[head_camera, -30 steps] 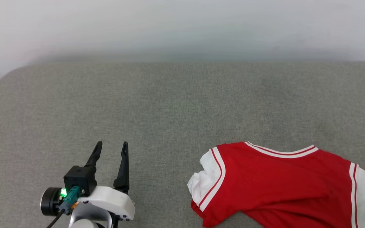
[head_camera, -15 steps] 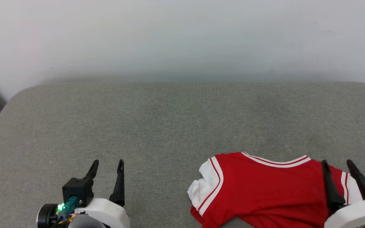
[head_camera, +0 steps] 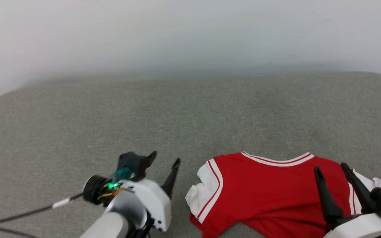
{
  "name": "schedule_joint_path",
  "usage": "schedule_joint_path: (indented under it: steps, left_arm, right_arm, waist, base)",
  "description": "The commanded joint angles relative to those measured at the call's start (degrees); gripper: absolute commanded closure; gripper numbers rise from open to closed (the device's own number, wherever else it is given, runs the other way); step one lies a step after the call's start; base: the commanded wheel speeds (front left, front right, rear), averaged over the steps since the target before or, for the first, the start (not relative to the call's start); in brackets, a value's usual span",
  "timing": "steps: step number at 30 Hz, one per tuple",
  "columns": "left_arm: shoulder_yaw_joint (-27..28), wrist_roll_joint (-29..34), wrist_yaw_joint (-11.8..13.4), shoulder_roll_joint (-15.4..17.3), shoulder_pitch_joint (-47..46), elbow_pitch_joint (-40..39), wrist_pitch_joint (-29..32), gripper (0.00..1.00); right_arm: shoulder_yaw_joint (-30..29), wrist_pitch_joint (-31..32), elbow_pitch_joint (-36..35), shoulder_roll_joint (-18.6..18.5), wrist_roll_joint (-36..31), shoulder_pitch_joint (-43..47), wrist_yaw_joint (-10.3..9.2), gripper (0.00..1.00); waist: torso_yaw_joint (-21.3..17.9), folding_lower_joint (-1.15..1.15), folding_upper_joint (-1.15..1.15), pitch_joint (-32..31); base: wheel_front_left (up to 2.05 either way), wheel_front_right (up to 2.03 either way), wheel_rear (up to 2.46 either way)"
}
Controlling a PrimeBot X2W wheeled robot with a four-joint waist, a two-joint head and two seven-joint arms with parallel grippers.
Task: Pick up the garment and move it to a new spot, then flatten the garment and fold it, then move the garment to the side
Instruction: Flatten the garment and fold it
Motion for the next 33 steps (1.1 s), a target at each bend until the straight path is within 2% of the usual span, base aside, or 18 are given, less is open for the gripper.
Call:
schedule_joint_path:
  steps: [1, 7, 14, 20, 21, 22, 24, 25, 27, 29, 33]
  left_arm:
    - [-0.3, -0.4, -0.5, -0.2, -1.1, 0.3, 0.8, 0.0]
    - [-4.6, -2.1, -6.4, -1.0, -9.9, 4.5, 12.3, 0.0]
    - [-9.5, -2.7, -12.5, 0.0, -15.7, 10.0, 23.4, 0.0]
    - [-13.9, -1.5, -15.3, 1.4, -18.3, 13.4, 30.6, 0.0]
    - [-14.8, -1.6, -15.7, 1.5, -18.3, 14.1, 32.0, 0.03]
    - [-16.0, -1.3, -16.1, 1.8, -18.5, 14.7, 33.4, 0.29]
    - [-18.5, -1.3, -17.1, 2.1, -18.7, 15.4, 36.1, 0.89]
    - [-19.6, -1.4, -17.4, 2.3, -18.9, 15.6, 37.2, 1.0]
    - [-20.8, -1.8, -17.7, 2.9, -19.5, 15.5, 38.3, 1.0]
    - [-20.2, -1.3, -17.7, 3.4, -20.9, 14.6, 36.5, 1.0]
    - [-17.3, -0.4, -15.3, 3.6, -22.0, 11.9, 31.3, 1.0]
  right_arm:
    - [0.1, -0.2, -0.4, 0.0, -0.2, -0.9, -0.02, 0.0]
    - [1.8, -0.3, -2.1, -0.2, -0.5, -3.2, -0.02, 0.0]
    - [2.9, -1.1, -1.6, -0.6, -0.1, -5.9, -0.02, 0.0]
    - [3.6, -2.4, -0.5, -0.1, 0.5, -7.6, -0.02, 0.0]
    - [3.7, -2.5, -0.2, 0.0, 0.5, -7.6, -0.02, 0.0]
    - [3.7, -2.7, 0.2, 0.1, 0.8, -7.7, -0.02, 0.0]
    - [3.8, -3.0, 0.6, 0.2, 0.9, -8.0, -0.02, 0.0]
    - [3.8, -3.1, 0.8, 0.2, 0.9, -8.2, -0.02, 0.0]
    - [3.8, -3.4, 1.1, 0.3, 0.8, -8.2, -0.02, 0.0]
    - [3.7, -3.6, 1.4, 0.4, 0.9, -8.2, -0.02, 0.0]
    - [2.7, -3.6, 1.2, 0.6, 0.7, -7.5, -0.02, 0.0]
  waist:
    - [-0.7, 0.01, 0.0, 1.1]
    - [-3.2, 0.01, 0.0, 5.1]
    - [-5.9, 0.01, 0.0, 9.6]
    - [-7.3, 0.01, 0.0, 11.7]
    - [-7.5, 0.01, 0.0, 11.9]
    - [-7.6, 0.01, 0.0, 12.0]
    - [-7.9, 0.01, 0.0, 12.1]
    - [-7.9, 0.01, 0.0, 12.1]
    - [-8.0, 0.01, 0.0, 11.8]
    - [-7.8, 0.01, 0.0, 11.3]
    - [-6.3, 0.01, 0.0, 9.9]
  base:
    - [0.0, 0.0, 0.0]
    - [0.0, 0.0, 0.0]
    - [0.0, 0.0, 0.0]
    - [0.0, 0.0, 0.0]
    - [0.0, 0.0, 0.0]
    - [0.0, 0.0, 0.0]
    - [0.0, 0.0, 0.0]
    - [0.0, 0.0, 0.0]
    - [0.0, 0.0, 0.0]
    - [0.0, 0.0, 0.0]
    - [0.0, 0.0, 0.0]
